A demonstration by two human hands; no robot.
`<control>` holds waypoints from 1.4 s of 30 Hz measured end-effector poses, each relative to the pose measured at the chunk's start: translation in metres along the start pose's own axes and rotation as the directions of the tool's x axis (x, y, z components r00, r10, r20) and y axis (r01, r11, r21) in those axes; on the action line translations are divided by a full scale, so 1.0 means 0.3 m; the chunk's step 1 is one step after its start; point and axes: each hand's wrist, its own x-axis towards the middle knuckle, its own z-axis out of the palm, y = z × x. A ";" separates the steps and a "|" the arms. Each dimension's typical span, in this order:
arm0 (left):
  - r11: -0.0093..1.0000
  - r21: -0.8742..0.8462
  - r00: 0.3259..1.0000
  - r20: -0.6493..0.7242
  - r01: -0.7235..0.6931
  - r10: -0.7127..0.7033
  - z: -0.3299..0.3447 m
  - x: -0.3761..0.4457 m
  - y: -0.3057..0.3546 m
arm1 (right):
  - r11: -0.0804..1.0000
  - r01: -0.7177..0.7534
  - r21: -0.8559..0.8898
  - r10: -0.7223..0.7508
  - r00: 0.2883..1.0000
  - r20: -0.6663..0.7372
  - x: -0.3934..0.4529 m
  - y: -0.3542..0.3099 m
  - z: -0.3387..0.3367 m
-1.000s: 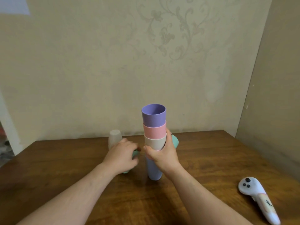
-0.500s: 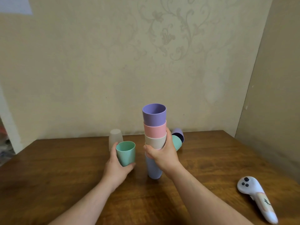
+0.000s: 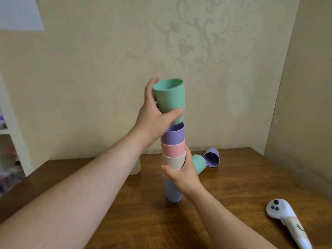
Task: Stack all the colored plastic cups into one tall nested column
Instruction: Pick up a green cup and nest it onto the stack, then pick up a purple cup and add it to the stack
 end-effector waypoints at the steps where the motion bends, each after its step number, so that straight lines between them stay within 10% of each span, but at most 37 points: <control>1: 0.998 0.058 0.999 0.030 0.035 -0.037 0.019 -0.015 -0.025 | 1.000 -0.001 0.006 0.001 1.000 0.005 -0.002 -0.003 -0.003; 13: 0.970 -0.091 0.969 -0.082 0.225 -0.232 0.132 -0.160 -0.311 | 0.987 0.108 -0.123 -0.081 0.975 0.205 -0.008 -0.038 -0.077; 17: 0.969 -0.074 0.962 -0.127 0.234 -0.242 0.170 -0.174 -0.371 | 0.801 0.064 -0.596 -0.021 0.997 0.080 0.093 -0.026 -0.388; 20: 0.973 -0.037 0.964 -0.136 0.227 -0.230 0.192 -0.184 -0.380 | 0.657 -0.199 -0.727 0.056 0.975 -0.217 0.223 -0.004 -0.610; 23: 0.976 -0.024 0.957 -0.190 0.216 -0.217 0.196 -0.192 -0.387 | 0.352 -0.362 -0.863 0.353 0.906 -0.236 0.303 0.071 -0.688; 26: 0.974 -0.018 0.954 -0.199 0.226 -0.225 0.194 -0.195 -0.389 | 0.268 -0.389 -0.881 0.493 0.842 -0.222 0.296 0.181 -0.691; 37: 0.970 0.014 0.953 -0.189 0.243 -0.236 0.162 -0.200 -0.367 | 0.241 -0.334 -0.911 0.391 0.893 -0.224 0.193 0.080 -0.628; 42: 0.967 0.055 0.952 -0.196 0.250 -0.235 0.106 -0.200 -0.342 | 0.459 -0.401 -0.793 0.453 0.873 -0.180 0.176 -0.013 -0.588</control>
